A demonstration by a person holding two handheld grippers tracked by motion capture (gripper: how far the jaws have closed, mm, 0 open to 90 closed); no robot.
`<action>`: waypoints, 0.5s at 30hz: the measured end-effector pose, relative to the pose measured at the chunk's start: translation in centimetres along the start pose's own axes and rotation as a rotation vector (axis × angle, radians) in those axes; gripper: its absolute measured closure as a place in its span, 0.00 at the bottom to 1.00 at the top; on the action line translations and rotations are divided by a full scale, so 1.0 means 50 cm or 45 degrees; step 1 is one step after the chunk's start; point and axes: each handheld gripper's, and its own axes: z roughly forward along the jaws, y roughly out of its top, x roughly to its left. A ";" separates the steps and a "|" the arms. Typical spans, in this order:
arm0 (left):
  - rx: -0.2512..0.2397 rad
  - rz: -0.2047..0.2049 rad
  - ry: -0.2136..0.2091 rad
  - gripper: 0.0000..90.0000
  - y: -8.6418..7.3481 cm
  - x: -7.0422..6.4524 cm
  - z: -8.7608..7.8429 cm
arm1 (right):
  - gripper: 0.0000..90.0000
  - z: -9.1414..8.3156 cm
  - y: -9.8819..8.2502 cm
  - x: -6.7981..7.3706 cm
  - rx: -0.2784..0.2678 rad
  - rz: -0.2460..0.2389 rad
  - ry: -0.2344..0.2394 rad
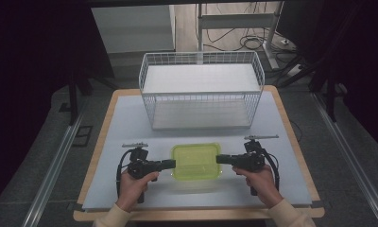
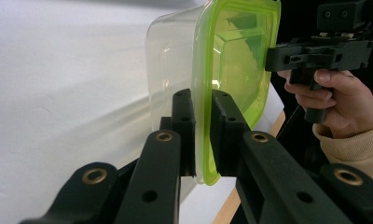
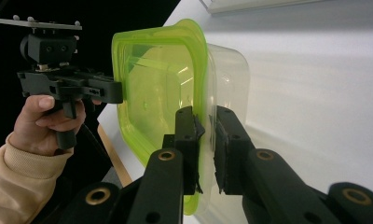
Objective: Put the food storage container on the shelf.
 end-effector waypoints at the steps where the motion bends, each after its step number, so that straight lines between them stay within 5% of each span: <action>1: -0.006 0.000 -0.001 0.91 0.002 -0.001 -0.001 | 0.90 -0.001 0.001 0.001 -0.001 -0.002 0.000; 15: -0.039 0.029 0.003 0.91 0.044 -0.017 -0.018 | 0.90 -0.012 0.042 0.024 -0.036 -0.049 -0.011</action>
